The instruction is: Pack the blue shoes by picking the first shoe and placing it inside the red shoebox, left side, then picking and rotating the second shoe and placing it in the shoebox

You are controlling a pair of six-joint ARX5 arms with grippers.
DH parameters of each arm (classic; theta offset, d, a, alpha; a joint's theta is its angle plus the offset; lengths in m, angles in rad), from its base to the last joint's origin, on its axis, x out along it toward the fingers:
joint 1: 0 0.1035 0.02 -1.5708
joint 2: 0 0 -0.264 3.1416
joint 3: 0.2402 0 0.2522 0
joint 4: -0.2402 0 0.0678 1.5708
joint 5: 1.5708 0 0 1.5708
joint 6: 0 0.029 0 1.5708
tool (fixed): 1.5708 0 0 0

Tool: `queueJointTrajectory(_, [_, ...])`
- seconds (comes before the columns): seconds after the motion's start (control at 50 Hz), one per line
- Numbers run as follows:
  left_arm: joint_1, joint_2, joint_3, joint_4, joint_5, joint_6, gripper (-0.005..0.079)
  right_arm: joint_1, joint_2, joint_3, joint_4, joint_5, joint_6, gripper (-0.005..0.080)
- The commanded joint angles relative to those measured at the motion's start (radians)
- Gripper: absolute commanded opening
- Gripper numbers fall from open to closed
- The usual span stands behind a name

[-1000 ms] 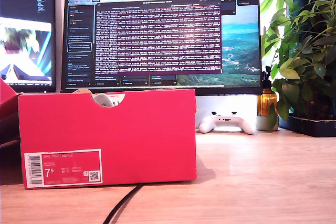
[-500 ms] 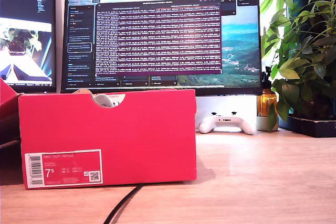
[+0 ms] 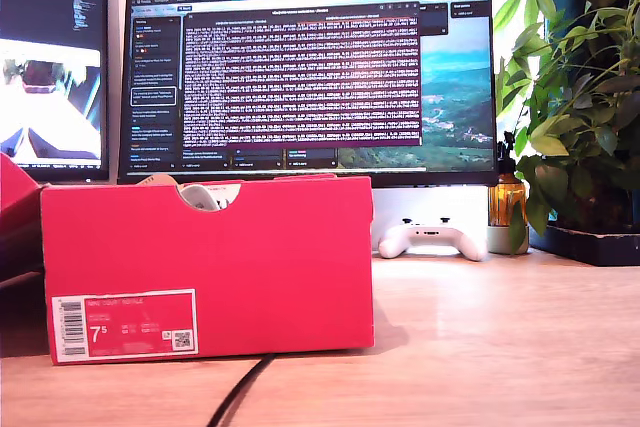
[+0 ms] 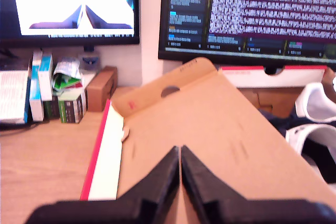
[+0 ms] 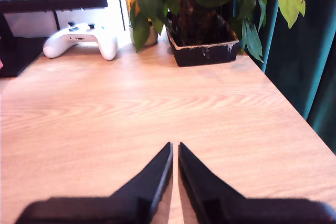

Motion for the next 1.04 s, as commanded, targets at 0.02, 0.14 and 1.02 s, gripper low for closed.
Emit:
queueJointTrajectory(0.02, [0.001, 0.003, -0.031, -0.021, 0.005, 0.01, -0.0019, 0.005, 0.005, -0.016, 0.004, -0.003, 0.016, -0.0007])
queueJointTrajectory(0.14, [0.001, -0.025, -0.031, -0.088, 0.011, 0.027, -0.0019, 0.005, 0.005, -0.016, 0.006, -0.003, 0.083, -0.0007])
queueJointTrajectory(1.02, [0.001, -0.196, -0.029, -0.315, 0.05, 0.041, -0.0019, 0.003, 0.004, -0.016, 0.012, -0.001, 0.108, -0.0007])
